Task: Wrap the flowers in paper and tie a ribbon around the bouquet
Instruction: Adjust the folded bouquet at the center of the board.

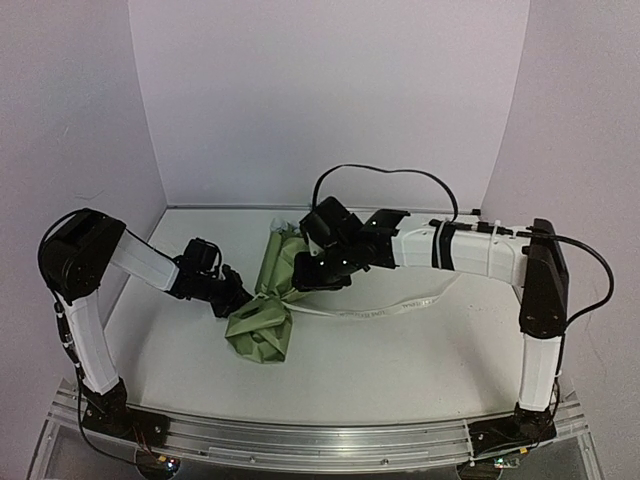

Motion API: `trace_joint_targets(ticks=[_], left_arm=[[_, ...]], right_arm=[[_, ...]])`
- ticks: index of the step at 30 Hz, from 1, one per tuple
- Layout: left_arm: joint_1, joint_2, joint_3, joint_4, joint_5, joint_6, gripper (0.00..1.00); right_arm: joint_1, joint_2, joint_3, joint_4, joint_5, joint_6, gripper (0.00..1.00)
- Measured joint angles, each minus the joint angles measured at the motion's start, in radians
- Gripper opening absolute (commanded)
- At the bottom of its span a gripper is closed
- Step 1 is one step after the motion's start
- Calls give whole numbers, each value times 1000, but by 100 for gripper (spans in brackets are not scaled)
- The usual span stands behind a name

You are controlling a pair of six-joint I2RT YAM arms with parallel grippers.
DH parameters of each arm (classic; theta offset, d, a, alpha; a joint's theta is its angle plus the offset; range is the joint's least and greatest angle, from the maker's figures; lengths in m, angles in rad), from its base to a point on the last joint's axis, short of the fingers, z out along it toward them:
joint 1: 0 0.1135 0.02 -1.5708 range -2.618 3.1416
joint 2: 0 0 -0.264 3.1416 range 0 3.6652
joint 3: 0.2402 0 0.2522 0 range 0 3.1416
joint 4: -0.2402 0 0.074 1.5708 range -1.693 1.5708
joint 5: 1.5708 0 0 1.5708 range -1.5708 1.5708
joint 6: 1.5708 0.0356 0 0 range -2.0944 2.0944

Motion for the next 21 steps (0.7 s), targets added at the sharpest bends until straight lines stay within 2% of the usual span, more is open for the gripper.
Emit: trace_joint_targets(ticks=[11,17,21], left_arm=[[-104,2,-32,95,2,-95,0],[-104,26,-48,168,3,-153,0],[-104,32,-65,213,3,-186,0]], right_arm=[[59,39,60,-105,33,-64,43],[126,39,33,-135,65,-102,30],[165,58,-21,-144,72,-108,28]])
